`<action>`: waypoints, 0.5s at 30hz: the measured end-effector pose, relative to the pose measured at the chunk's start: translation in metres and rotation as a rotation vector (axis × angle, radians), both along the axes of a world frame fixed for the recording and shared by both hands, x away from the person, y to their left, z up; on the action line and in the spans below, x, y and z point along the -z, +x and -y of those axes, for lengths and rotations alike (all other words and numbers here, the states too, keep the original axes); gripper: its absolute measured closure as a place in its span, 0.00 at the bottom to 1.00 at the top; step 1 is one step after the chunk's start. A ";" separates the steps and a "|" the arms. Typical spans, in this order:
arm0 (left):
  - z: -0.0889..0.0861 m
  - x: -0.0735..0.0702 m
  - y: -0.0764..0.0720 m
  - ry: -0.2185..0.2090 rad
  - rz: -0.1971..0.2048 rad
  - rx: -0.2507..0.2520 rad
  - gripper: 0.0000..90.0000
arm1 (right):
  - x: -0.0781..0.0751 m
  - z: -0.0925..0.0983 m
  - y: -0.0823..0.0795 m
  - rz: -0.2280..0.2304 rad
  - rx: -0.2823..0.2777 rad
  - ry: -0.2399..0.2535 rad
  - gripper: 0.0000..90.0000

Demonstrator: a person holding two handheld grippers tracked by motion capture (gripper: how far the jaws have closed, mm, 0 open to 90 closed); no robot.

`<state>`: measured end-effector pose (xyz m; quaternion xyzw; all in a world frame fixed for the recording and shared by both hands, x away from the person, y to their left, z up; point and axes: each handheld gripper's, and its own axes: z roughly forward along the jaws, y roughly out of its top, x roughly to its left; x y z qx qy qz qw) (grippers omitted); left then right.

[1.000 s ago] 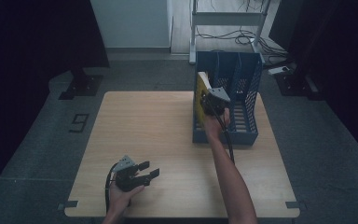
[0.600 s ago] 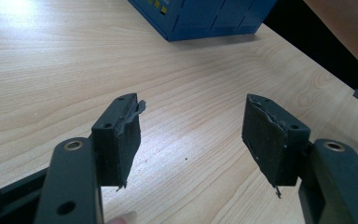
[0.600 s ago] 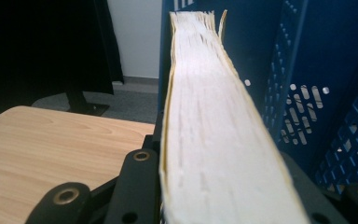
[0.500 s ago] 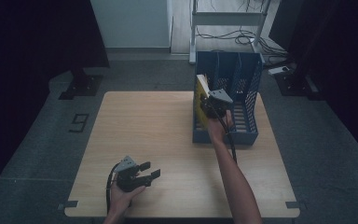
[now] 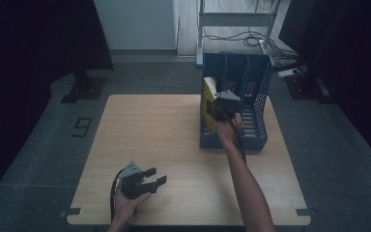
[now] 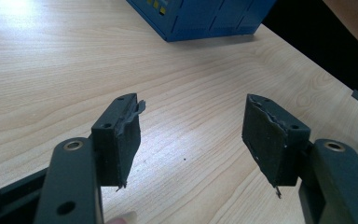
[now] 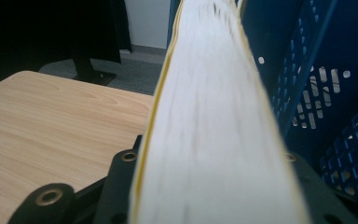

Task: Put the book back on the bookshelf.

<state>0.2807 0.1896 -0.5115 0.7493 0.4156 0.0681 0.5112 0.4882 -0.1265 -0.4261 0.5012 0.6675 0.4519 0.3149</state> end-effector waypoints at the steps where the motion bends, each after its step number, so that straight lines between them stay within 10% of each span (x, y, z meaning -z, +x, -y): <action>1: 0.000 0.000 0.000 0.000 0.000 0.000 0.41 | 0.000 0.000 0.000 0.000 0.000 0.000 0.70; 15: 0.000 0.001 0.000 0.003 0.002 -0.003 0.41 | -0.002 -0.002 0.002 0.005 0.045 -0.045 0.82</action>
